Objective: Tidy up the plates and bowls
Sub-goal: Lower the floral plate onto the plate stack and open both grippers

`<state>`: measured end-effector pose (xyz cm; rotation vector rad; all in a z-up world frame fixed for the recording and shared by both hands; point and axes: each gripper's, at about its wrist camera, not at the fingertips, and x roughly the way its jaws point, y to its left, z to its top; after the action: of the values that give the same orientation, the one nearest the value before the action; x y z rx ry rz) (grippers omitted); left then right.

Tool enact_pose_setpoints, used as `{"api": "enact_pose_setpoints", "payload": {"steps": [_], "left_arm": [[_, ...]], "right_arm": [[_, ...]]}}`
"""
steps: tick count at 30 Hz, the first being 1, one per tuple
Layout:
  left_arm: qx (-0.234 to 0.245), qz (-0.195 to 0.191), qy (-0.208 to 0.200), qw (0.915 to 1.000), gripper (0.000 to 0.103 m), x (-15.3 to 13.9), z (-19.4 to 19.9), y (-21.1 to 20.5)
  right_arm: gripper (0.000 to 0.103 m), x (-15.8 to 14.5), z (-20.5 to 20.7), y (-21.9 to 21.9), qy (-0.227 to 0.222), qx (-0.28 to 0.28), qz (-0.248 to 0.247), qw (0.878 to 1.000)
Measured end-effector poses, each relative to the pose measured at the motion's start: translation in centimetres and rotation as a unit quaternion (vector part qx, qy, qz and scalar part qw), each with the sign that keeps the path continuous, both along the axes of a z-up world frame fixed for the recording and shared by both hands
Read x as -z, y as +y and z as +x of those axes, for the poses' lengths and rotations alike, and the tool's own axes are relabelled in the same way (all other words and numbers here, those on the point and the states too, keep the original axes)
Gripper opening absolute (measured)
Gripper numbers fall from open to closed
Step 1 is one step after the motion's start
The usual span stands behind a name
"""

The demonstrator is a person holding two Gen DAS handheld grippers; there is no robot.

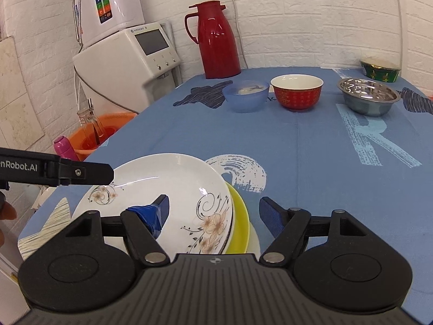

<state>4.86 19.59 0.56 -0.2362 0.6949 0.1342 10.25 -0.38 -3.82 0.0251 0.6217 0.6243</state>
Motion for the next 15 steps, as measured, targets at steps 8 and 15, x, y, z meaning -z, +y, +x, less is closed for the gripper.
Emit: {"api": "enact_pose_setpoints", "payload": {"steps": [8,15], "left_arm": [[0.006,0.017,-0.001,0.9998,0.077,0.2,0.9,-1.8],[-0.009,0.034,0.008,0.9993,0.078,0.5,1.0,-1.8]], "right_arm": [[0.060,-0.1,-0.2,-0.6,0.003,0.002,-0.005,1.000],[0.060,1.2,-0.1,0.6,-0.001,-0.010,-0.053,0.999]]}}
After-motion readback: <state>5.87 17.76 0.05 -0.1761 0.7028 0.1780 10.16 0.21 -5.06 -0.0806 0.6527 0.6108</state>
